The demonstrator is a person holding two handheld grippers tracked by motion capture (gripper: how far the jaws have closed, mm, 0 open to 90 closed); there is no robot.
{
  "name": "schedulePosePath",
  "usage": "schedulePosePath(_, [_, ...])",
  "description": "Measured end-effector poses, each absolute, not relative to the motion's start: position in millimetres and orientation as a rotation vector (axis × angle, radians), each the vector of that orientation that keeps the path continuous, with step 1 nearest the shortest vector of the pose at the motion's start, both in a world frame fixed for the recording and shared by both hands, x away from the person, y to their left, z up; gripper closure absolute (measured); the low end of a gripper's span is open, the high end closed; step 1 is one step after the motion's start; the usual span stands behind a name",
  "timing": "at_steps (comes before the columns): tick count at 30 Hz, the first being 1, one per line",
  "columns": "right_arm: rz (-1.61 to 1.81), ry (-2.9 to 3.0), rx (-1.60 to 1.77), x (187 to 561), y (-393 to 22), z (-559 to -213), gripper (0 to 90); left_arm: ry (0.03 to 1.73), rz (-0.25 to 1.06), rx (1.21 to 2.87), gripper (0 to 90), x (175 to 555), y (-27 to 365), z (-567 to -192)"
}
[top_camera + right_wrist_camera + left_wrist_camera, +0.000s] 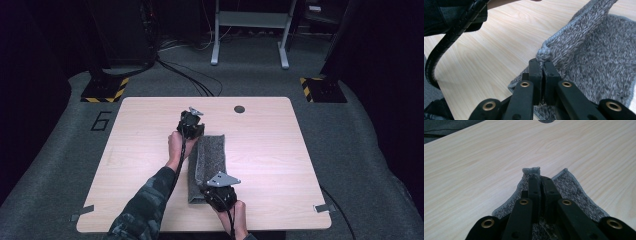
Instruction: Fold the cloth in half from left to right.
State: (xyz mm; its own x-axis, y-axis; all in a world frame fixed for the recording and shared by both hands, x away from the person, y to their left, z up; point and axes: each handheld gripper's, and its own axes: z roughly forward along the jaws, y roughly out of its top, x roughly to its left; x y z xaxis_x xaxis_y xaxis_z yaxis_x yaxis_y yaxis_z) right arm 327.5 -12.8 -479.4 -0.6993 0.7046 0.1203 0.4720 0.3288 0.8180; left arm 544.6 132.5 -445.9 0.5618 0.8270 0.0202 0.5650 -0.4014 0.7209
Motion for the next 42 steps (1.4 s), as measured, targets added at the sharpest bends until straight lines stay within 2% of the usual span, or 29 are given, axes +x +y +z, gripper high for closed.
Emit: schedulePosePath(42, [1.295, 2.291, 1.109, 323, -38, -486, 87.4, 1.076, 0.471, 2.088, 86.3, 548, 104, -453])
